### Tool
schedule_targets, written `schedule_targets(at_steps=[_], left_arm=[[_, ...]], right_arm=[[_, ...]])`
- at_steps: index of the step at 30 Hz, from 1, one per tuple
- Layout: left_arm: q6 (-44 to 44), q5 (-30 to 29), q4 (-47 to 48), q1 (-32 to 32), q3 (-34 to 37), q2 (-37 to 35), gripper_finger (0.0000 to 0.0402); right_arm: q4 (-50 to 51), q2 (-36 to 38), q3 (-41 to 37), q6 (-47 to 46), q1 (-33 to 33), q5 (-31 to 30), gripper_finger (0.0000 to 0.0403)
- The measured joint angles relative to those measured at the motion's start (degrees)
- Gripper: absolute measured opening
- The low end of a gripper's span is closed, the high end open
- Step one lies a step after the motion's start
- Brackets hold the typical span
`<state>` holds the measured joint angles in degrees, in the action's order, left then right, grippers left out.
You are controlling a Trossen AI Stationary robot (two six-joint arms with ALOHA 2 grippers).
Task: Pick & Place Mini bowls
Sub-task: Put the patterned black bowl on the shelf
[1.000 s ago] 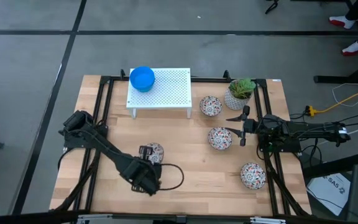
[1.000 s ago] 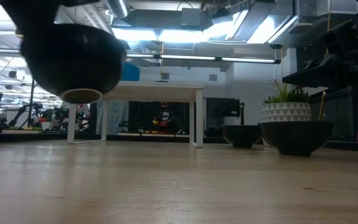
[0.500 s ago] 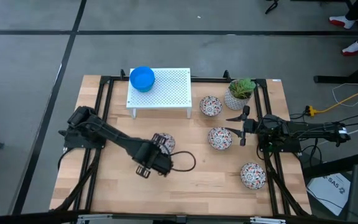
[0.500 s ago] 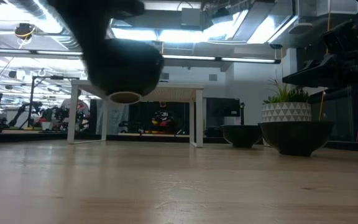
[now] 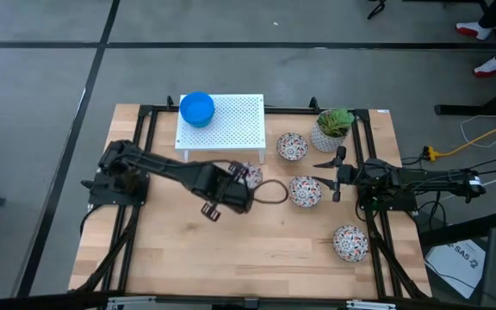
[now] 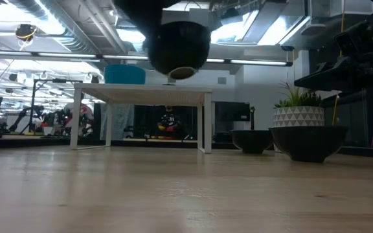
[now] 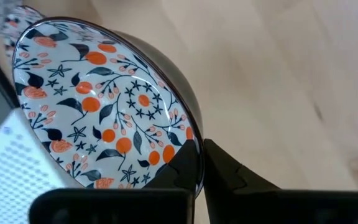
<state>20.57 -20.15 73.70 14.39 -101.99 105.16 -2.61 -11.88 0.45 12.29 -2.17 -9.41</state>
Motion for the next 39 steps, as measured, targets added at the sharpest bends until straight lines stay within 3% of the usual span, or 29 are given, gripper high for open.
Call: schedule_targets(at_steps=[15, 28, 39], left_arm=[[10.07, -0.41, 1.03, -10.80, -7.66, 0.00, 0.0005], [11.25, -4.65, 4.55, -20.88, -8.18, 0.00, 0.0006], [13.20, -1.69, 4.21, -27.32, -8.20, 0.20, 0.0005]], right_arm=[[0.01, 0.01, 0.00, 0.00, 0.00, 0.00, 0.0182], [0.00, 0.02, -0.01, 0.00, 0.00, 0.00, 0.0182], [0.01, 0.02, -0.01, 0.00, 0.00, 0.00, 0.0182]])
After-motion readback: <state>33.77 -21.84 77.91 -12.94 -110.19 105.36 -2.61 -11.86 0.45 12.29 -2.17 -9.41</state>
